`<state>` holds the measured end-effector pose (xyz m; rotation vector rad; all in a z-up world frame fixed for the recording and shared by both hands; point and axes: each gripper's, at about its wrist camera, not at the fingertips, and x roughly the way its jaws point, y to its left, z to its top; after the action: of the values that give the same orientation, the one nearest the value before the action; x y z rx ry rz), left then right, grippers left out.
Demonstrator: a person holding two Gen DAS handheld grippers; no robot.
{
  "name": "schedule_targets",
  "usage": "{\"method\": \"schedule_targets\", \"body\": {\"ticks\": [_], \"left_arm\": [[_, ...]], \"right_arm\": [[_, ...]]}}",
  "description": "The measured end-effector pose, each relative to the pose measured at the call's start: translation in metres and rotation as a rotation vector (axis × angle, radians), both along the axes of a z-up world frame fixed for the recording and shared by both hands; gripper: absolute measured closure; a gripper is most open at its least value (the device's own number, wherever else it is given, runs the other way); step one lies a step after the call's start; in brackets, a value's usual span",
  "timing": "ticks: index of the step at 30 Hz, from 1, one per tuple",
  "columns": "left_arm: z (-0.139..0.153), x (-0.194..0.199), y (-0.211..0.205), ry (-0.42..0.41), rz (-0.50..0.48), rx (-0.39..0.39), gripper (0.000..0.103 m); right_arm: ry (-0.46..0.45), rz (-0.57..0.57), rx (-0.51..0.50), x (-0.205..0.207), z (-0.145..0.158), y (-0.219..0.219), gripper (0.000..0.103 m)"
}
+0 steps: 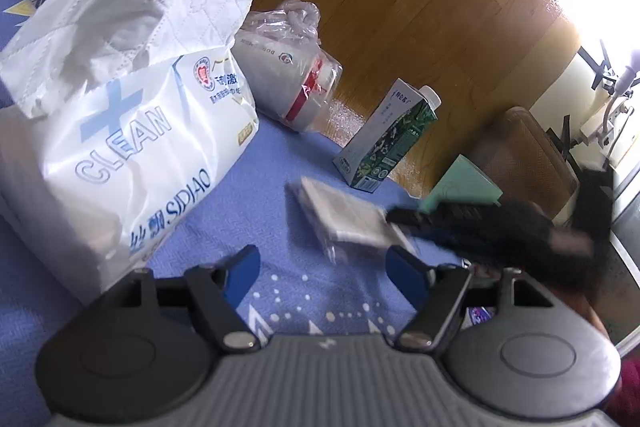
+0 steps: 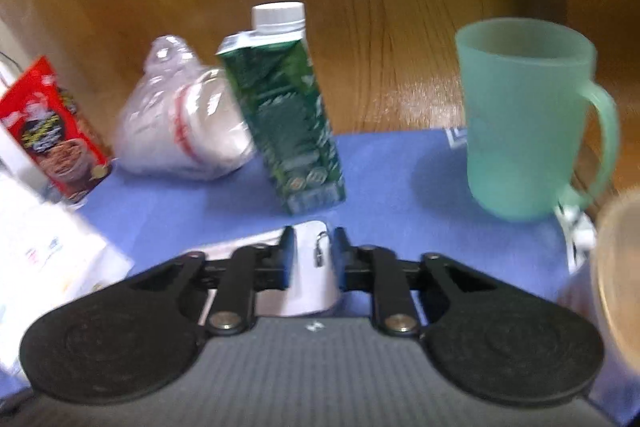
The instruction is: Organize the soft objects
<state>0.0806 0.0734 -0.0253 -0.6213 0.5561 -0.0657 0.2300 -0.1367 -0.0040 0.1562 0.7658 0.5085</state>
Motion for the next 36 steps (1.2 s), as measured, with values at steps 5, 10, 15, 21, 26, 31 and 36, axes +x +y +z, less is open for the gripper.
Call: {"method": "schedule_targets", "body": {"ticks": [5,10,15,21,26,31,36], "left_arm": [[0.002,-0.002,-0.003,0.000,-0.010,0.019,0.031],[0.002,-0.003,-0.004,-0.001,-0.010,0.029,0.031],[0.004,-0.003,-0.011,-0.009,-0.060,0.053,0.030],[0.007,-0.013,-0.017,-0.017,-0.080,0.081,0.030],[0.012,-0.044,-0.015,0.000,-0.101,0.101,0.030],[0.012,-0.068,-0.033,0.050,-0.171,0.175,0.035],[0.015,-0.081,-0.053,0.056,-0.286,0.076,0.036]], "right_arm": [[-0.051,0.071,0.001,-0.066,-0.002,-0.016,0.084],[-0.065,0.141,0.018,-0.129,-0.004,-0.033,0.084],[-0.214,0.220,-0.044,-0.196,-0.003,-0.047,0.070],[-0.205,0.208,0.041,-0.221,-0.006,-0.086,0.057],[-0.120,0.348,0.041,-0.229,-0.014,-0.091,0.058],[-0.169,0.301,-0.044,-0.208,-0.015,-0.068,0.068],[-0.220,0.109,0.000,-0.171,-0.011,-0.058,0.066]]}}
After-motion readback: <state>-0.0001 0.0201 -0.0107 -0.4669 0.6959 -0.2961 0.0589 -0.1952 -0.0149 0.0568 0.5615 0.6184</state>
